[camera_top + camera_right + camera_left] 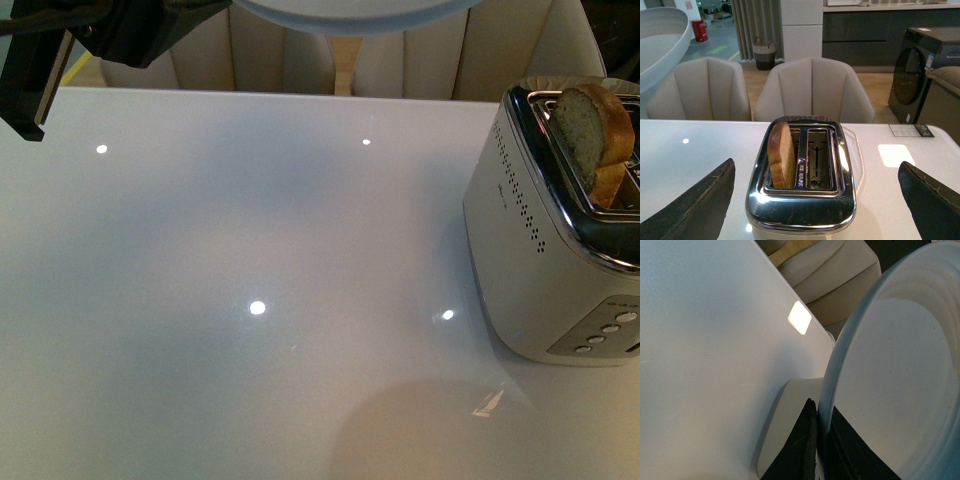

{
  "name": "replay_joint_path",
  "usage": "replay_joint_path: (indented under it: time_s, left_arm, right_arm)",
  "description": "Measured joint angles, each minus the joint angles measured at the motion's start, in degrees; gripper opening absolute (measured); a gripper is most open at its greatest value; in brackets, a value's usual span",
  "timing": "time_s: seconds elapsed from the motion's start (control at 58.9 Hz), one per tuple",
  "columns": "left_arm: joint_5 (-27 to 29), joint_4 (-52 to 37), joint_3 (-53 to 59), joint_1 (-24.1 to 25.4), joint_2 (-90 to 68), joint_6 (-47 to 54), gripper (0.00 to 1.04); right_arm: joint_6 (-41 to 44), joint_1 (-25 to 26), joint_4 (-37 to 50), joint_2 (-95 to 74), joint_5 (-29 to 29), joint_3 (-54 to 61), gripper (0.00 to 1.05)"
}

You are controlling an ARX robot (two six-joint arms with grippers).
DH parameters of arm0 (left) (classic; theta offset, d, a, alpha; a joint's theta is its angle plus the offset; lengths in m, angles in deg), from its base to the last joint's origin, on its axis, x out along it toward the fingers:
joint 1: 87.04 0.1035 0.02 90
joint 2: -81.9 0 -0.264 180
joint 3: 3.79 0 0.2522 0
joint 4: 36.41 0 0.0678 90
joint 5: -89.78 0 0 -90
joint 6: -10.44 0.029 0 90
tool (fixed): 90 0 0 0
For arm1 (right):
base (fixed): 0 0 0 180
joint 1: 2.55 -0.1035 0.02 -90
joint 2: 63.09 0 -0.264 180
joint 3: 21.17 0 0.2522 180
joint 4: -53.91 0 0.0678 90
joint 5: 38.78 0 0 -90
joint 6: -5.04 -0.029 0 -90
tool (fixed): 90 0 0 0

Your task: Left arm holds plate, right arm toasts bread

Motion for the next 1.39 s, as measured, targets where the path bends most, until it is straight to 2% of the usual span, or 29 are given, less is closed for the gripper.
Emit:
replay_joint_path:
  time_s: [0.306,0.441,0.594,0.764,1.001,1.392]
  left_arm:
    - [-4.68,2.25,2.56,9.18,3.50,2.91,0.03]
    - [-9.20,2.67,6.60,17.79,3.58,8.04,0.03]
    - [-13.97,-0.81,9.90,28.11,-0.15,13.81,0.03]
    - [-17.03,-6.88,13.35,35.21,-6.54,17.81,0.03]
    - [-20.98,-16.44,17.25,38.80,-18.08,23.37,0.03]
    - [-22.12,-26.25,18.05,40.96,-36.68,28.61,0.03]
  right_arm:
    - [0.00,0.00,0.00,0.00,0.00,0.00,0.96]
    - [0.00,0.00,0.00,0.00,0.02,0.00,0.96]
    - [0.00,0.00,0.00,0.00,0.00,0.00,0.96]
    - [0.00,0.00,0.00,0.00,0.00,0.00,0.96]
    - [0.00,0.00,0.00,0.00,0.00,0.00,0.96]
    - [0.00,0.00,0.00,0.00,0.00,0.00,0.96]
